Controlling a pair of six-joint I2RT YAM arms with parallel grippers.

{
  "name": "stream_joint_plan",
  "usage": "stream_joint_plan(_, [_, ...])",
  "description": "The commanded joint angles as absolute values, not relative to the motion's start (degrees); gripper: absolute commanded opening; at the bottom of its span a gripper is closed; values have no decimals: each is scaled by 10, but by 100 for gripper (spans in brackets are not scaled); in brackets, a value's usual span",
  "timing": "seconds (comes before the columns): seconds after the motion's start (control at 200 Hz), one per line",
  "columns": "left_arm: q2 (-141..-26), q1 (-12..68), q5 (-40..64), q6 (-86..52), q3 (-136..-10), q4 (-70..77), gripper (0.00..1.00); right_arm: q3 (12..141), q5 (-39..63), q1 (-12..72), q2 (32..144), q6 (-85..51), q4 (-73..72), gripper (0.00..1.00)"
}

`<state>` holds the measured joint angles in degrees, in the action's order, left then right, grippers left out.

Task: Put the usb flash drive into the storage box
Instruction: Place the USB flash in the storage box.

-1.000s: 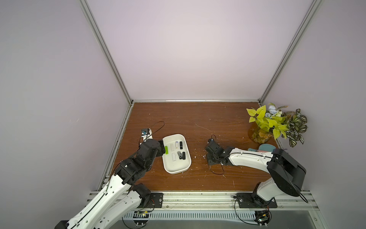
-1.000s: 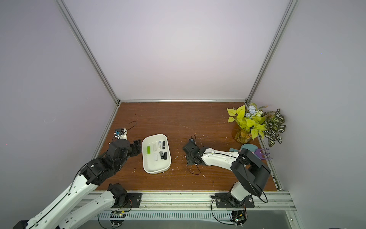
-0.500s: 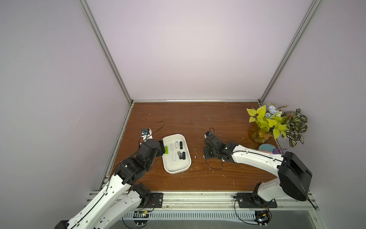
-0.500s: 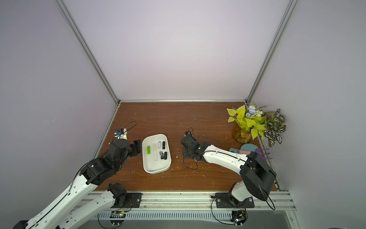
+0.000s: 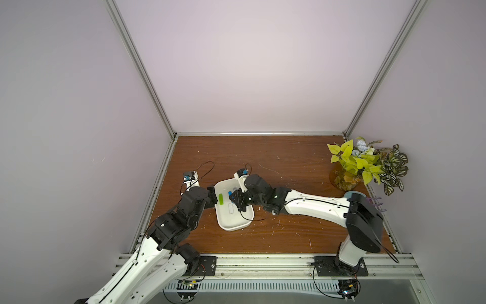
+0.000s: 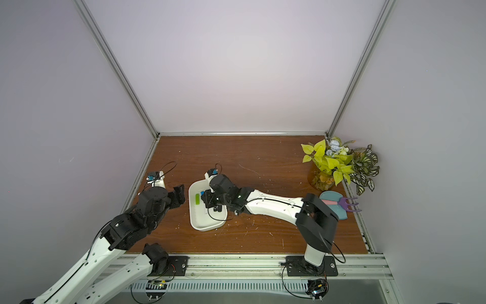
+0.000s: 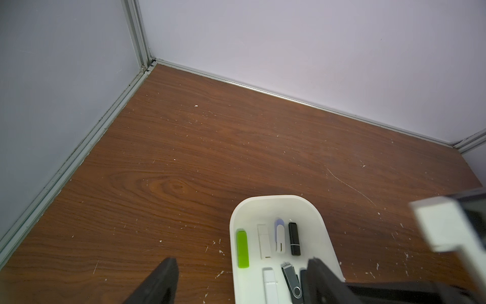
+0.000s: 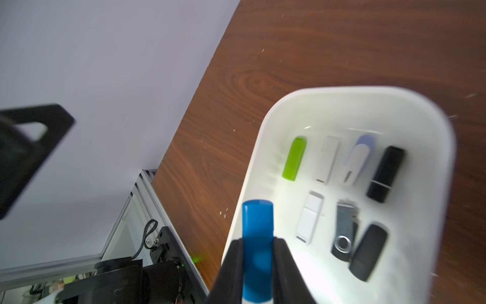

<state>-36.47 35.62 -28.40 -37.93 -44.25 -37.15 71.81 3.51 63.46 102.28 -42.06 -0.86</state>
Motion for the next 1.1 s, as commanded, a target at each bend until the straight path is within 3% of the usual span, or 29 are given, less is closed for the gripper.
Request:
stream_joint_plan(0.0, [-360, 352, -296, -380, -438, -379, 76, 758, 44, 647, 1067, -444, -20, 17])
stream_joint_plan(0.385, [-359, 352, -289, -378, -439, -378, 76, 813, 52, 649, 1169, -459, -10, 19])
stream_joint_plan(1.096, [-362, 352, -284, -378, -438, -378, 76, 798, 44, 673, 1184, -477, -1, 28])
